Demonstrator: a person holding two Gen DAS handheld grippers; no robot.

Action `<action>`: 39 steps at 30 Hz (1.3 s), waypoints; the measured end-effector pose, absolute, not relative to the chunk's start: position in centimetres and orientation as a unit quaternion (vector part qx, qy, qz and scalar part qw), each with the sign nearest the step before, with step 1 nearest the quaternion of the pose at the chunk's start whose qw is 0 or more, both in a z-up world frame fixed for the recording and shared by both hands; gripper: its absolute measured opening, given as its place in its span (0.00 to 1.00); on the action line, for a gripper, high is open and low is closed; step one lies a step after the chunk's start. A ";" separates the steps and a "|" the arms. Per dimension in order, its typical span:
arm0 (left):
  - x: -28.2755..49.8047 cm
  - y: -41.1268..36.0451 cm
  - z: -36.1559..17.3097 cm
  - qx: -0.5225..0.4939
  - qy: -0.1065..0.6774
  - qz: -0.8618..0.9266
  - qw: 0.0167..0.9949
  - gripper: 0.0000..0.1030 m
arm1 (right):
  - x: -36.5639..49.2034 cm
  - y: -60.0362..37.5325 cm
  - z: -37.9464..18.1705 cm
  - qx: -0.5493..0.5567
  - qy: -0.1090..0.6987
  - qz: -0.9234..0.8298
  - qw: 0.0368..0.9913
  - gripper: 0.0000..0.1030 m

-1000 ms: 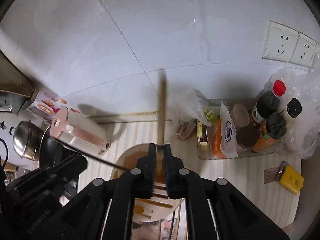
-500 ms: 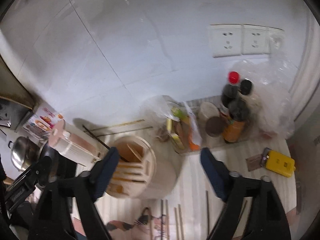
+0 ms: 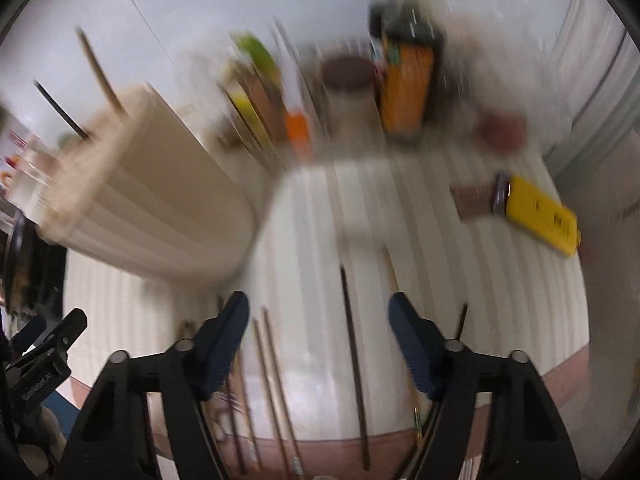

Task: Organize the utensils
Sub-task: 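Grasp a wooden chopstick with the left tool while the right tool grasps a dark chopstick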

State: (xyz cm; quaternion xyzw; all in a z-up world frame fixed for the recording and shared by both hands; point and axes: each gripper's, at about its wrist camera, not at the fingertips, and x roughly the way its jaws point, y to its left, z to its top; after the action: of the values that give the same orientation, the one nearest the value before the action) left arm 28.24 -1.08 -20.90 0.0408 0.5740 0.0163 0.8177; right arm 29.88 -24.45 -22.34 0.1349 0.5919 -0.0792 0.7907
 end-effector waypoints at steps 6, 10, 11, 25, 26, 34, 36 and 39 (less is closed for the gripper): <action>26.8 -3.5 -27.0 0.046 0.641 -0.022 0.766 0.77 | 28.4 -25.4 -27.1 0.153 0.620 -0.089 0.765 0.49; 25.8 -4.2 -30.0 0.041 0.673 -0.035 0.737 0.71 | 27.6 -25.9 -29.0 0.154 0.632 -0.096 0.754 0.39; 25.5 -4.2 -30.4 0.037 0.680 -0.035 0.732 0.67 | 27.5 -26.1 -29.5 0.155 0.635 -0.098 0.750 0.35; 25.3 -3.6 -31.7 0.046 0.681 -0.023 0.731 0.04 | 26.9 -25.3 -34.4 0.129 0.694 -0.075 0.705 0.26; 25.6 -3.3 -31.7 0.047 0.679 -0.021 0.732 0.04 | 26.8 -25.0 -34.4 0.117 0.690 -0.077 0.710 0.17; 26.1 -1.1 -31.4 0.044 0.677 -0.002 0.735 0.04 | 26.0 -23.1 -34.7 0.123 0.707 -0.062 0.694 0.06; 26.3 -0.6 -31.2 0.042 0.677 -0.002 0.735 0.05 | 25.8 -22.7 -34.7 0.119 0.708 -0.062 0.693 0.06; 26.4 -0.3 -31.2 0.045 0.678 -0.005 0.734 0.05 | 26.1 -22.5 -34.7 0.114 0.712 -0.064 0.690 0.06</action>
State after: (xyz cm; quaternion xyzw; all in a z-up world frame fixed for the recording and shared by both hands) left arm 26.37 -0.31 -31.22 0.0451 0.6777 -0.0047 0.7340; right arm 26.13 -22.49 -34.73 0.1142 0.7116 -0.0642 0.6903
